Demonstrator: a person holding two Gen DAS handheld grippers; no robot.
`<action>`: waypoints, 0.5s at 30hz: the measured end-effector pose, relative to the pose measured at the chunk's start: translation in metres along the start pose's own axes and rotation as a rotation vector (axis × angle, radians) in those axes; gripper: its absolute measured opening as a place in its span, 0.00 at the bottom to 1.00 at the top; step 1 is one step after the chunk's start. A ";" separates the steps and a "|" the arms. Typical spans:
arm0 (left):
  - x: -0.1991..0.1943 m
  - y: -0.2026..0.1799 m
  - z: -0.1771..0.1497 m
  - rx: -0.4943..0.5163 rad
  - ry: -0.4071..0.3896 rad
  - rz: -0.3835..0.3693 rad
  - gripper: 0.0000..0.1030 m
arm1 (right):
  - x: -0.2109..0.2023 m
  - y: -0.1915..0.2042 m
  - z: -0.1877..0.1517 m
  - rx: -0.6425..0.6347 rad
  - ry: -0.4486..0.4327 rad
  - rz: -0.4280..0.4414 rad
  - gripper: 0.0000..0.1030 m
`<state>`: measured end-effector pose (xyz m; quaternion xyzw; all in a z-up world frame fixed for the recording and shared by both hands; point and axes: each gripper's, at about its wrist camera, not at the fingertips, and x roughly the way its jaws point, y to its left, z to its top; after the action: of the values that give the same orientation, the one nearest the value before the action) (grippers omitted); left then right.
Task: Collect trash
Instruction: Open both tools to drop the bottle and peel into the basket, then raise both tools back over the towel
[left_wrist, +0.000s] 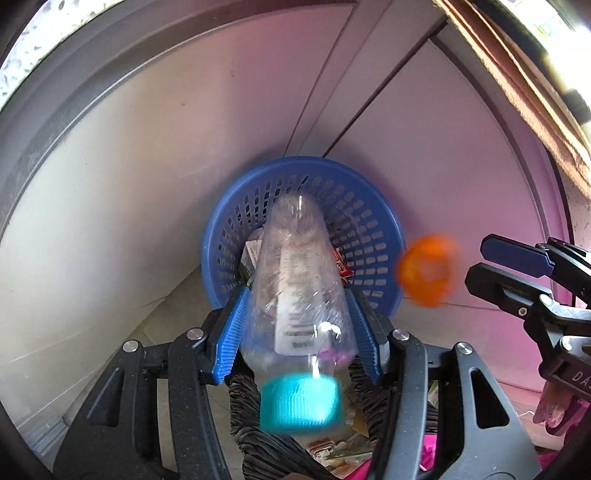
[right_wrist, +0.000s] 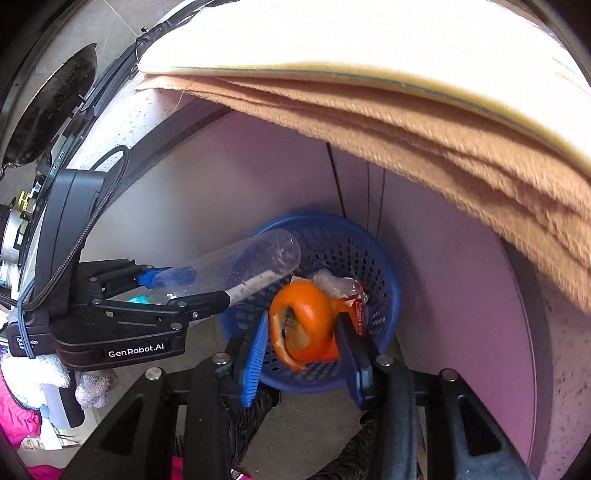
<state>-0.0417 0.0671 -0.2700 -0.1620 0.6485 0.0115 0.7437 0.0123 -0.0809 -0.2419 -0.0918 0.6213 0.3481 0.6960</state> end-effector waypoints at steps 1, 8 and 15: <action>-0.002 0.000 0.000 -0.002 -0.003 0.002 0.53 | -0.001 0.002 0.001 0.000 -0.002 -0.001 0.40; -0.007 0.001 0.003 0.008 -0.020 0.015 0.53 | -0.011 0.004 0.004 -0.002 -0.022 -0.004 0.53; -0.017 -0.004 -0.001 0.013 -0.038 0.029 0.53 | -0.022 -0.002 0.004 0.001 -0.040 -0.001 0.53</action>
<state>-0.0442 0.0665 -0.2526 -0.1476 0.6365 0.0212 0.7567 0.0168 -0.0883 -0.2217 -0.0850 0.6074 0.3493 0.7084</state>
